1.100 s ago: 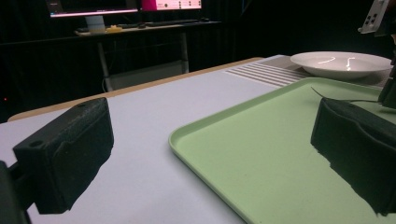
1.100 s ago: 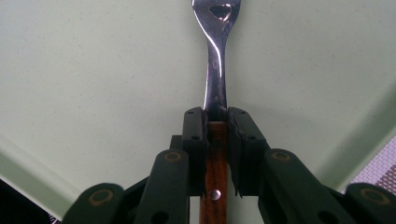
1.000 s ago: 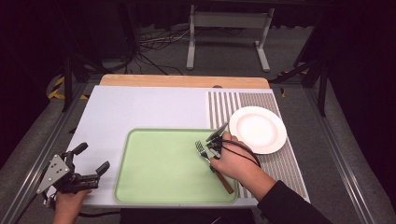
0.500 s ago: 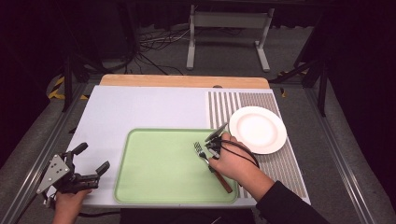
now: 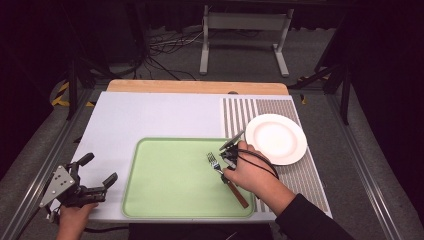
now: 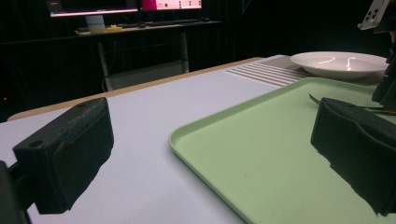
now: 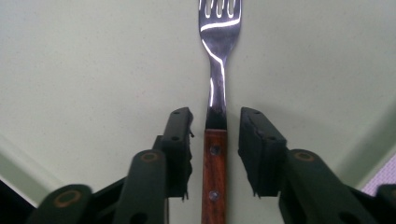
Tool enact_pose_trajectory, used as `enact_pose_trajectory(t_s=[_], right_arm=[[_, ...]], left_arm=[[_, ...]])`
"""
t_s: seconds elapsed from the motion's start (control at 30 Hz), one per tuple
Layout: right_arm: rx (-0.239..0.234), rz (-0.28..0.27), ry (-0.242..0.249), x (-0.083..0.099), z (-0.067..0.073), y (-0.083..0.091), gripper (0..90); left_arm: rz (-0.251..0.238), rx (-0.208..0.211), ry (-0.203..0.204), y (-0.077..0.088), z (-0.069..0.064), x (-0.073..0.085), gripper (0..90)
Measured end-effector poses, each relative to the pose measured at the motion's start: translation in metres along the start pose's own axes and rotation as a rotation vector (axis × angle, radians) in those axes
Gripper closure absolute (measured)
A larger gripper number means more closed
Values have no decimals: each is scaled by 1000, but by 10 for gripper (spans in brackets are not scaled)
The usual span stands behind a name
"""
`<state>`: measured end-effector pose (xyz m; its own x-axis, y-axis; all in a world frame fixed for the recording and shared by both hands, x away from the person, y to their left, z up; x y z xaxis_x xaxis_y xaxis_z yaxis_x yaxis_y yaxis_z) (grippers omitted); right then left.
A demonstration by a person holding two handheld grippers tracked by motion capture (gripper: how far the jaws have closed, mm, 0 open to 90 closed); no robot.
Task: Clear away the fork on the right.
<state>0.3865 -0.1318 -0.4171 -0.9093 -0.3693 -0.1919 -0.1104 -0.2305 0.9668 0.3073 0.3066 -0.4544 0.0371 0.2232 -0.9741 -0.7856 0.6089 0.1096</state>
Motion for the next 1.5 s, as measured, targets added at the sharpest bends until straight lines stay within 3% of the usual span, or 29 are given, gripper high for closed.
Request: enact_pose_trajectory(t_s=[0.13,0.17,0.27,0.37,0.47,0.53,0.57,0.73,0.8,0.9,1.0,1.2,1.5], right_arm=[[-9,-35,25,-1,0,3,561],[-24,-86,55,-1,2,5,446],[-49,-157,119,-2,3,7,350],[-71,-227,187,-4,5,9,290],[-112,-246,224,-5,6,10,286],[-150,-272,260,-6,8,10,349],[-150,-272,260,-6,8,10,349],[-156,-267,310,-8,10,11,564],[-183,-266,356,-9,12,9,615],[-151,-264,436,-11,12,5,792],[-145,-253,467,-13,10,1,898],[-124,-228,516,-15,7,-6,900],[-113,-194,525,-14,4,-14,900]], left_arm=[[0,1,-1,0,0,0,0],[0,1,-1,0,0,0,0],[3,-1,-3,0,0,0,0],[2,-1,0,0,0,0,0],[2,-1,-2,0,0,0,0],[0,0,-4,0,0,0,0],[0,0,-4,0,0,0,0],[2,0,0,0,0,0,0],[1,1,-2,0,0,0,0],[-1,0,-1,0,0,0,0],[-1,0,-2,0,0,0,0],[1,1,0,0,0,0,0],[0,1,-3,0,0,0,0]])
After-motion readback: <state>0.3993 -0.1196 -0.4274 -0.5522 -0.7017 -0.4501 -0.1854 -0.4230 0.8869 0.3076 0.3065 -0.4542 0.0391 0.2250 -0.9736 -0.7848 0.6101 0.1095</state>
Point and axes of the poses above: each handheld gripper's, and its own axes: y roughly backward along the jaws, x roughly out of its underside, z roughly to its left, the point moved 1 cm from there along -y, roughly forward along the jaws, and after that the axes turned 9 degrees about -y, right-handed, at the moved point
